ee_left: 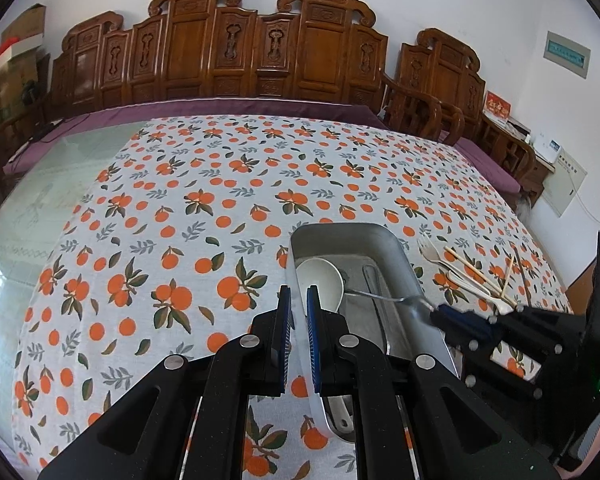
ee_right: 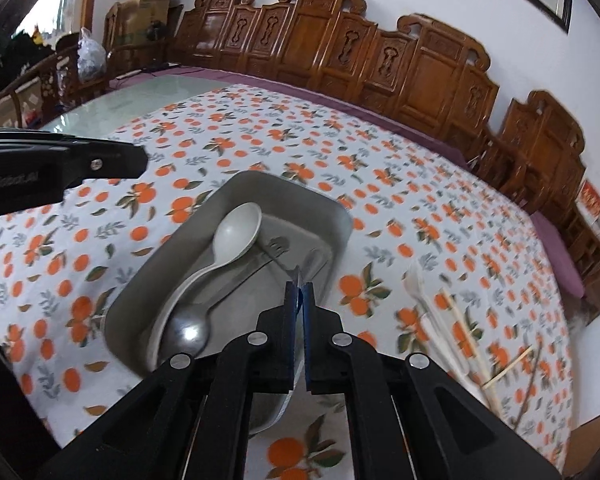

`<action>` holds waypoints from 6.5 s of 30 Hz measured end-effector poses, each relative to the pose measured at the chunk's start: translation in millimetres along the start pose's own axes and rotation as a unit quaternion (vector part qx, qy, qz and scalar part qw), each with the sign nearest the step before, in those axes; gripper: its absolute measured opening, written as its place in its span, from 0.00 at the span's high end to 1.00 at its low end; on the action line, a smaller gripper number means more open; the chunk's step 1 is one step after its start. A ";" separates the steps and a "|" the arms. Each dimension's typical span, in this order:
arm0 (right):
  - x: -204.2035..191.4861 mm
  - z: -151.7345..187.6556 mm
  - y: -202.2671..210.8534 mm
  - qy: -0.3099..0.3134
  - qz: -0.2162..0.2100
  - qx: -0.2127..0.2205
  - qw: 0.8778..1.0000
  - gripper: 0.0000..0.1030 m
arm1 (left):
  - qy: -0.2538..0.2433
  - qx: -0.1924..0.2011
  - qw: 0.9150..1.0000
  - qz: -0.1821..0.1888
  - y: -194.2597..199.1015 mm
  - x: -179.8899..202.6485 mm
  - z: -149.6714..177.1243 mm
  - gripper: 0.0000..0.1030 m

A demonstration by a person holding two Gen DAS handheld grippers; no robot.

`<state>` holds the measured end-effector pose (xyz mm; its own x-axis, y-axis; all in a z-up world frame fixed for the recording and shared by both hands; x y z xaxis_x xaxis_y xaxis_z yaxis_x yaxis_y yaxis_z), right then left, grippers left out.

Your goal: Organize utensils

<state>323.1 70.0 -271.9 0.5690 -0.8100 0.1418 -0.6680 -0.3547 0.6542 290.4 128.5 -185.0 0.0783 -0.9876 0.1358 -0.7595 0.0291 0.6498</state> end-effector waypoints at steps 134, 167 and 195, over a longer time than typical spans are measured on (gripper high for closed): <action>162.7 63.8 -73.7 -0.048 -0.070 -0.071 0.994 0.78 | -0.111 -0.029 0.990 0.079 -27.6 175.9 52.6 0.60; 282.3 110.7 0.1 -0.185 -0.023 -0.021 0.982 0.89 | -0.087 -0.091 0.990 0.068 -82.8 244.2 64.3 0.60; 262.5 95.2 7.8 -0.168 -0.035 -0.006 0.985 0.89 | -0.086 -0.140 0.986 0.002 -113.6 231.2 84.5 0.91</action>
<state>421.6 -189.9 -300.2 0.4218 -0.8931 -0.1565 -0.6262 -0.4118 0.6621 340.2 -116.2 -290.6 -0.0533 -0.9983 0.0255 -0.5492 0.0506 0.8341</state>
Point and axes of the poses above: each gripper's, at about its wrist camera, not at the fingertips, and y roughly against the way its jaws point, x to its right, z to its underside, the point moved 8 cm from there along -y, roughly the way its jaws point, and after that the axes turned 5 degrees about x, right-handed, at the moved point
